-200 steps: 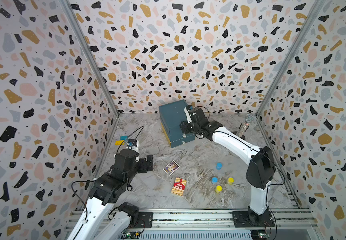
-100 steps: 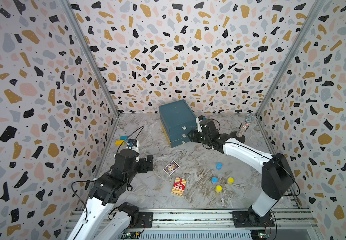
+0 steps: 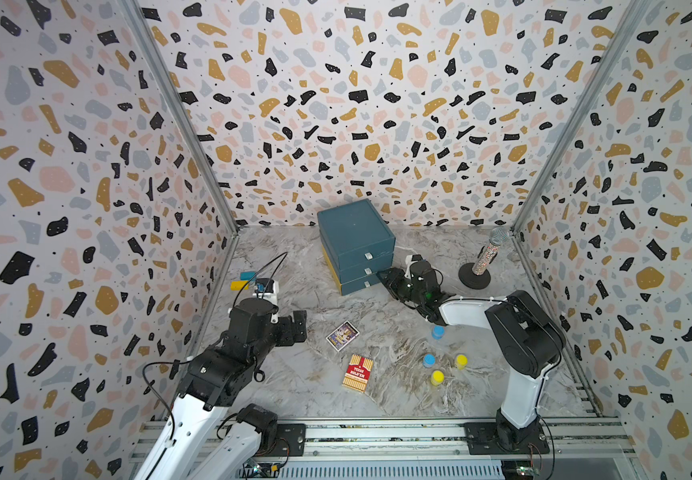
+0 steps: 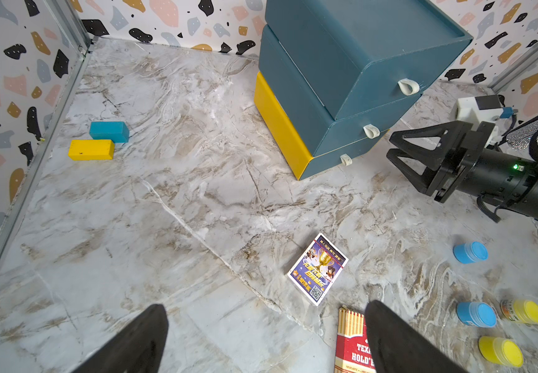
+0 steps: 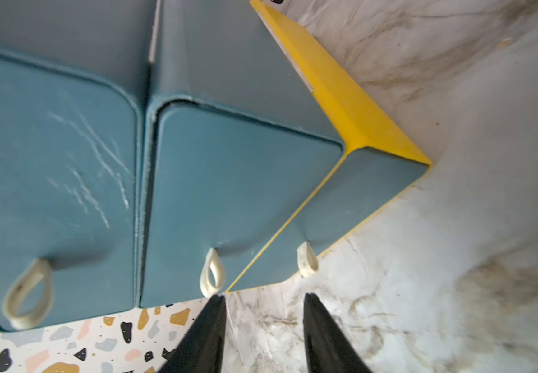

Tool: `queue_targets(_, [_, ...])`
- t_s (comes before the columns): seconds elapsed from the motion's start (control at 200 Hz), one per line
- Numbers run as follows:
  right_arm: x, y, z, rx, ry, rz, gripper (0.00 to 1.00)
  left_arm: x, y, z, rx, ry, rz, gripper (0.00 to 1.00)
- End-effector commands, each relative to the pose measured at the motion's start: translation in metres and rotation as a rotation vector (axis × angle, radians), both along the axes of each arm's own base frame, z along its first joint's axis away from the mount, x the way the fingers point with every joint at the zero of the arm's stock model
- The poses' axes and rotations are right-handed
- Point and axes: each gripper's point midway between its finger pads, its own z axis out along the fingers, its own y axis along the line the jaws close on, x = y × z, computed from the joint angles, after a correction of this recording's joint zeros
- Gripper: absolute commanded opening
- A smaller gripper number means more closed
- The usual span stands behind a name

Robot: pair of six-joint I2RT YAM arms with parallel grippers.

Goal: Put the paint cans in the drawer according to color
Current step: Open the drawer in the storage box.

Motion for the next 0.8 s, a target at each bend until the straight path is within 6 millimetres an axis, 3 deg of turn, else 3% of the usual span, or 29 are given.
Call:
queue_targets(0.0, [0.008, 0.015, 0.046, 0.112, -0.074, 0.001, 0.45, 0.004, -0.002, 0.005, -0.011, -0.030, -0.004, 0.98])
queue_targets(0.566, [0.006, 0.035, 0.029, 0.128, -0.013, 0.012, 0.44, 0.004, -0.002, 0.005, -0.011, -0.031, -0.005, 0.98])
queue_targets(0.796, [0.007, 0.040, 0.026, 0.143, -0.004, 0.014, 0.39, 0.004, -0.002, 0.006, -0.011, -0.034, -0.005, 0.98])
